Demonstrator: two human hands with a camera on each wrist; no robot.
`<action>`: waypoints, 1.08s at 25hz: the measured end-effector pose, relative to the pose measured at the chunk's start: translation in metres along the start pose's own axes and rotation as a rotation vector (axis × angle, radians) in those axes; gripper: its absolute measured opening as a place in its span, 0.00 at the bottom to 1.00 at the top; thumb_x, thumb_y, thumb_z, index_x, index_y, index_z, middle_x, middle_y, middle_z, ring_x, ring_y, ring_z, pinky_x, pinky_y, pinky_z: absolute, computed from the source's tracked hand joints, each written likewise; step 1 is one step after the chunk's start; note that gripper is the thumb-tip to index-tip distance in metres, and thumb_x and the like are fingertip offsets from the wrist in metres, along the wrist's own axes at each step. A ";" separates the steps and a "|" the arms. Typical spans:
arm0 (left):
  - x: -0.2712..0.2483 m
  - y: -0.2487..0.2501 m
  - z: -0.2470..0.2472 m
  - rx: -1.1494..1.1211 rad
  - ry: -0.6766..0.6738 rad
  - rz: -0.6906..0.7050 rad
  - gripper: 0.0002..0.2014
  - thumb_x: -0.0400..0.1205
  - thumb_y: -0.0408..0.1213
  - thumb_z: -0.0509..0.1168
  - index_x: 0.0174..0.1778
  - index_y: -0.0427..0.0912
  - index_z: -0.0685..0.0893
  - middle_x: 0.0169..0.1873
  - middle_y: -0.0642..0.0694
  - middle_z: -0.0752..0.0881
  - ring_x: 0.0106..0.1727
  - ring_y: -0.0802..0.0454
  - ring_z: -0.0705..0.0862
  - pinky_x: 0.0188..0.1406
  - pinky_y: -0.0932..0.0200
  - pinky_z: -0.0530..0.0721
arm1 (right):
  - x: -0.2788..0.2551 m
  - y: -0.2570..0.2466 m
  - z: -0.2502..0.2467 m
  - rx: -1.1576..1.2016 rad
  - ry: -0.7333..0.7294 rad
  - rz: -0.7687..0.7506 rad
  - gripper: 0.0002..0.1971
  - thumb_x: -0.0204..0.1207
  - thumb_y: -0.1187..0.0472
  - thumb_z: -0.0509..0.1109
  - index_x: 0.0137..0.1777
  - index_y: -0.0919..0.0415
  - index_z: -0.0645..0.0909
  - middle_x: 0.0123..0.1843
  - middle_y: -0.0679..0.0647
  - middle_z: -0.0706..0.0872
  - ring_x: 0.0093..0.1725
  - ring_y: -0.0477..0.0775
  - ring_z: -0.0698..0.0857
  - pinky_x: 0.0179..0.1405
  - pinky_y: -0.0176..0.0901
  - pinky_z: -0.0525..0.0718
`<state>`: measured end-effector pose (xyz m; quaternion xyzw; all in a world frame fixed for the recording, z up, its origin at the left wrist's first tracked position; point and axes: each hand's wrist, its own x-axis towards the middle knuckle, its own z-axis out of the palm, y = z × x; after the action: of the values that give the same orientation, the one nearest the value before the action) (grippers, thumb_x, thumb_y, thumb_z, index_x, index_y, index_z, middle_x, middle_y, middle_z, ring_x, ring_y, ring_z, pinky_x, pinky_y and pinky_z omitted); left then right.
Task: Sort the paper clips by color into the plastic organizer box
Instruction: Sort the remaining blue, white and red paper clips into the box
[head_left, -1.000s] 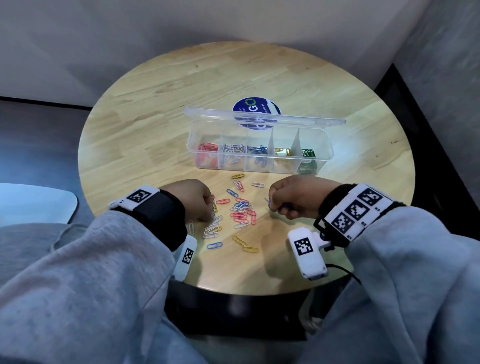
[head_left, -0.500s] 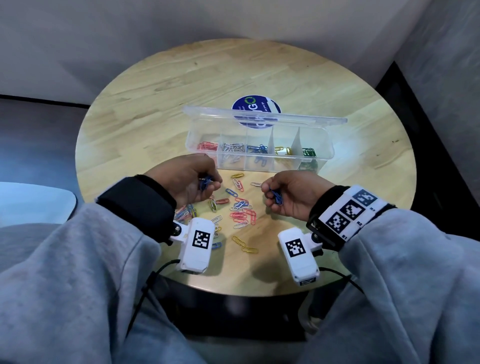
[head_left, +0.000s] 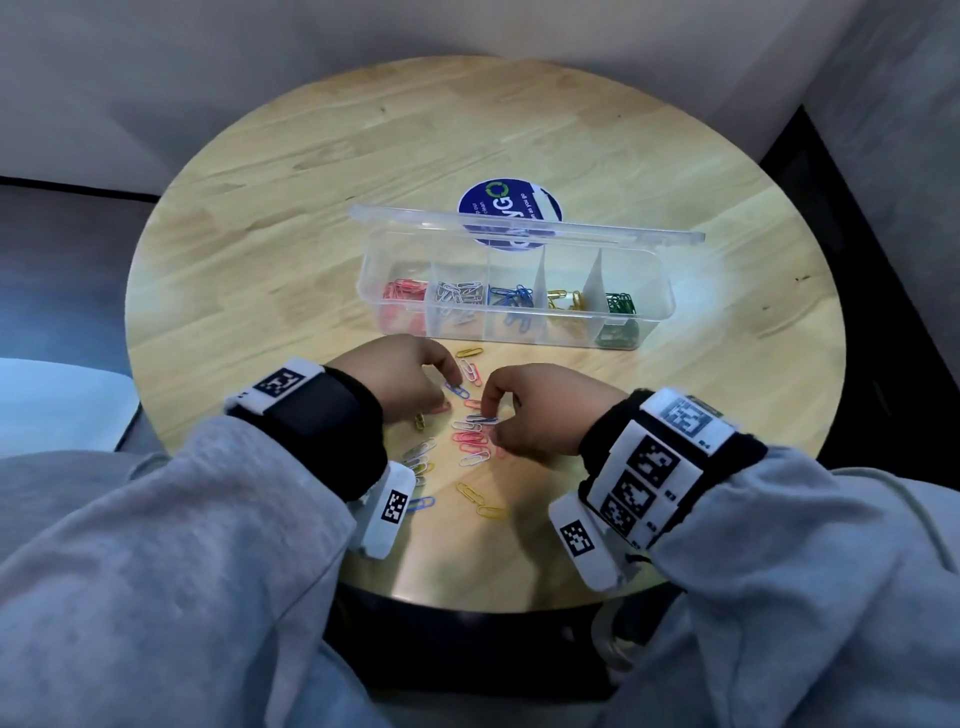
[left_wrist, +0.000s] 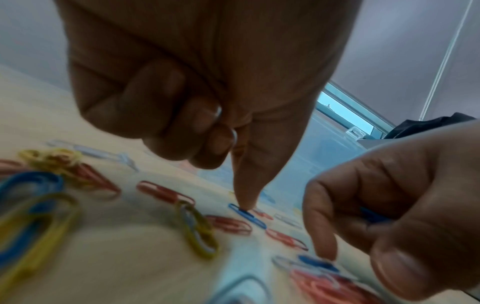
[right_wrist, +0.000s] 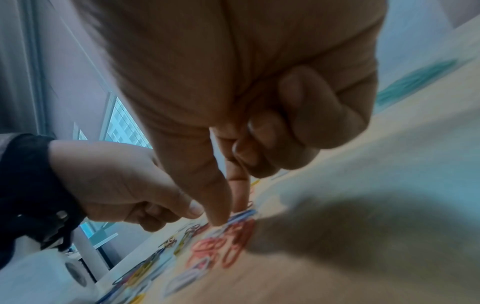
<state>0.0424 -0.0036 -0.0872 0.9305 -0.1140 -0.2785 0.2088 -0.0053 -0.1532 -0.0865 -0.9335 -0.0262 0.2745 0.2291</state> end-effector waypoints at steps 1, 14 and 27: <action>0.001 -0.001 0.002 0.013 -0.004 -0.003 0.09 0.74 0.36 0.71 0.46 0.55 0.84 0.27 0.58 0.72 0.27 0.61 0.72 0.25 0.64 0.66 | 0.000 0.001 -0.001 -0.028 -0.012 0.000 0.09 0.74 0.61 0.69 0.54 0.55 0.83 0.32 0.43 0.72 0.38 0.49 0.74 0.27 0.32 0.68; -0.002 -0.001 0.009 0.090 -0.032 -0.048 0.07 0.71 0.34 0.69 0.32 0.48 0.78 0.25 0.54 0.79 0.27 0.58 0.74 0.26 0.65 0.68 | -0.001 0.004 0.004 -0.139 -0.080 0.038 0.04 0.72 0.61 0.70 0.46 0.56 0.81 0.33 0.46 0.76 0.41 0.52 0.77 0.26 0.36 0.69; -0.004 -0.001 0.005 0.024 -0.118 -0.065 0.05 0.73 0.38 0.70 0.32 0.47 0.81 0.27 0.54 0.83 0.28 0.58 0.77 0.29 0.65 0.71 | 0.000 0.026 -0.018 0.087 -0.035 0.130 0.04 0.70 0.63 0.70 0.41 0.54 0.85 0.35 0.49 0.85 0.34 0.48 0.80 0.35 0.38 0.76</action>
<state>0.0361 -0.0029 -0.0900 0.9181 -0.0989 -0.3382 0.1815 0.0020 -0.1835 -0.0845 -0.9175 0.0423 0.3059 0.2505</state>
